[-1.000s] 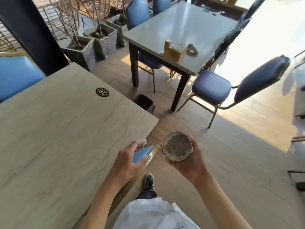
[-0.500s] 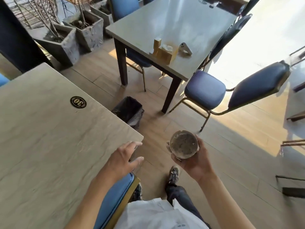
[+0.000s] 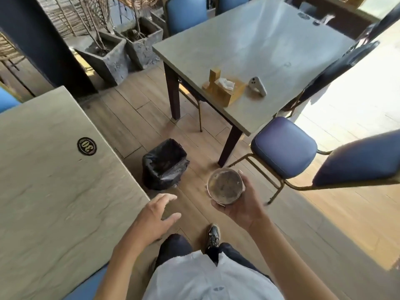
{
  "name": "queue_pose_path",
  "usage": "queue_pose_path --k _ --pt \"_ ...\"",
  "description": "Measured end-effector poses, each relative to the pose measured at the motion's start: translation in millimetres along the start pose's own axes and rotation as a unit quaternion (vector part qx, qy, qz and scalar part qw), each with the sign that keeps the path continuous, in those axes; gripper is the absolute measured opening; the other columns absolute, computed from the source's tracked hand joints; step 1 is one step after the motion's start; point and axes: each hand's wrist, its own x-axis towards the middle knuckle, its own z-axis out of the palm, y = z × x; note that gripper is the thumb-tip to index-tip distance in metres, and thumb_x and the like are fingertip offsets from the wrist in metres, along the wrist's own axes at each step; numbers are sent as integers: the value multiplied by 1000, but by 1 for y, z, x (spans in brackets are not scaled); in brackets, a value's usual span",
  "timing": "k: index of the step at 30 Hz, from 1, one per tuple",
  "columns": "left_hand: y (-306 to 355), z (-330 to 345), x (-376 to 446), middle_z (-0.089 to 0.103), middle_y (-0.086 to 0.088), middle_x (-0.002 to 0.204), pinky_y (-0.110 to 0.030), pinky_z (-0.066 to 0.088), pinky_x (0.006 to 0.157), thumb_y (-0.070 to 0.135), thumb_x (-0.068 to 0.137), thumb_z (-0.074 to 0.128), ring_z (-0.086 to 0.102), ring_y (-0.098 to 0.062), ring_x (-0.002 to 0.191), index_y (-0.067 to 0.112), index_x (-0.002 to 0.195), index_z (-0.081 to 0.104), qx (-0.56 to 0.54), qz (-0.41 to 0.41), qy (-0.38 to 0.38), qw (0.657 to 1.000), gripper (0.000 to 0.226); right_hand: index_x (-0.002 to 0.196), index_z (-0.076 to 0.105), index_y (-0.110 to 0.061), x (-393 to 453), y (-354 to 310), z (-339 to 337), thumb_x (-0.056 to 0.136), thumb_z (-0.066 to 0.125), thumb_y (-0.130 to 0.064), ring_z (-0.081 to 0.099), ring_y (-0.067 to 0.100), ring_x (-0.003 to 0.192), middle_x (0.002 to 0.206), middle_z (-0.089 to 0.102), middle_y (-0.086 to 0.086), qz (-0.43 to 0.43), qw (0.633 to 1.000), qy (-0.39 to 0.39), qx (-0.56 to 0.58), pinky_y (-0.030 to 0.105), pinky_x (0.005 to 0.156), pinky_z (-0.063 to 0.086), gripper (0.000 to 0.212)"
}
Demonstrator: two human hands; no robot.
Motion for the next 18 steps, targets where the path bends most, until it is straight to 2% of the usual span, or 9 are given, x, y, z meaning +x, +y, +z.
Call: queue_pose_path --k 7,12,15,18 --pt "19 -2 34 53 17 132 -23 47 91 48 88 67 56 -7 117 33 129 54 -23 -90 52 994 46 149 53 -17 61 -70 4 88 64 -57 48 38 144 153 55 19 64 997 -28 -28 45 88 53 73" --pt "1 -15 67 55 15 135 -26 49 96 48 89 67 57 -9 121 30 131 55 -32 -135 55 989 47 150 50 -15 115 -98 36 86 67 -55 44 38 147 156 49 23 94 994 -31 -52 46 88 53 78" --pt "-14 -29 98 52 15 136 -25 49 93 47 91 65 55 -8 123 29 133 53 -42 -157 59 985 47 147 53 -11 150 -110 61 88 66 -53 57 39 130 155 50 25 100 992 -19 -70 46 83 56 74" --pt "-32 -43 132 52 13 138 -30 49 97 49 91 63 55 -9 124 29 134 52 -63 -183 57 980 48 139 61 -11 185 -122 81 87 68 -55 59 38 119 151 55 24 102 992 16 -75 46 79 57 69"
